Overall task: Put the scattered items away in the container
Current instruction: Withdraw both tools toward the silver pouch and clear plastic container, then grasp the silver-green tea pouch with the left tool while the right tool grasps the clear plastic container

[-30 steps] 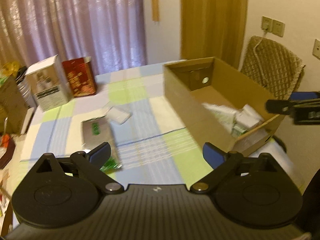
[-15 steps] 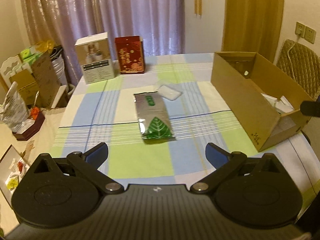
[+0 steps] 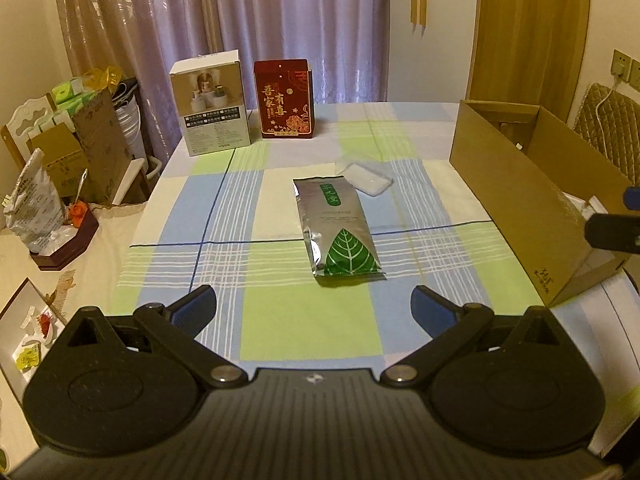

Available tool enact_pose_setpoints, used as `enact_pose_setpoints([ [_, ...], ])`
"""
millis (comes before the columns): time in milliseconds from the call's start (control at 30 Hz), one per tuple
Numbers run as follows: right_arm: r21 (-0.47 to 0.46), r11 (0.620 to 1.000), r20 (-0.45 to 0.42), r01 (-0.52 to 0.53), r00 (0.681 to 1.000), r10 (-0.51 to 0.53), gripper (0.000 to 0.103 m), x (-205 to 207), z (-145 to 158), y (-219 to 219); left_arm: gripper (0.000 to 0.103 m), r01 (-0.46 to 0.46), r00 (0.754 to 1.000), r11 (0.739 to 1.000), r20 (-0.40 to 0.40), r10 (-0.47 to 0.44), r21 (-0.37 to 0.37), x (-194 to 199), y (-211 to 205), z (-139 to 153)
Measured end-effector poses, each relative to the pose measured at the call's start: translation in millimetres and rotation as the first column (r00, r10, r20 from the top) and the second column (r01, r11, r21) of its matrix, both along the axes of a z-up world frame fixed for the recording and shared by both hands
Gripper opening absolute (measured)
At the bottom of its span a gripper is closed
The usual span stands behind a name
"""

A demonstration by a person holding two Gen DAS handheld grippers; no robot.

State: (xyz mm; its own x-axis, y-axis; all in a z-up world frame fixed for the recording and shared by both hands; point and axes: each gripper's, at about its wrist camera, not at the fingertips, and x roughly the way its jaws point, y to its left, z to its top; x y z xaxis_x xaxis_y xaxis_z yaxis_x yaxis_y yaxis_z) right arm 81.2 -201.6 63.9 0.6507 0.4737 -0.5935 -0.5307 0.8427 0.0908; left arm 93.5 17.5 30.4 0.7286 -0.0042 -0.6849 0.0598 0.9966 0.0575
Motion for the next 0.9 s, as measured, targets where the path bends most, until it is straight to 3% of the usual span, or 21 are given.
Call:
enact_pose_setpoints([
  [367,-0.004,1.000,-0.044,0.009,0.999,-0.010,0.103,88.1,-30.4,42.5,0.102,0.031,1.000,0.999,-0.001,-0.031,-0.040,84.2,-0.7,-43.6],
  [567,0.044,0.999,-0.059,0.028,0.998,-0.026,0.103,138.3,-47.4,56.3,0.102,0.023,1.000,0.997,-0.014,-0.025,-0.074,132.9,-2.3,-76.2],
  [733,0.048,0.998,-0.052,0.027,0.998,-0.024,0.103,165.6,-56.4,65.3,0.102,0.048,0.998,0.997,-0.039,-0.050,-0.057,162.3,-13.8,-105.0],
  [900,0.046,0.998,-0.054,0.033,0.998,-0.031,0.103,181.7,-67.1,70.0,0.101,0.059,0.996,0.998,-0.065,-0.058,0.008,181.4,-26.4,-127.8],
])
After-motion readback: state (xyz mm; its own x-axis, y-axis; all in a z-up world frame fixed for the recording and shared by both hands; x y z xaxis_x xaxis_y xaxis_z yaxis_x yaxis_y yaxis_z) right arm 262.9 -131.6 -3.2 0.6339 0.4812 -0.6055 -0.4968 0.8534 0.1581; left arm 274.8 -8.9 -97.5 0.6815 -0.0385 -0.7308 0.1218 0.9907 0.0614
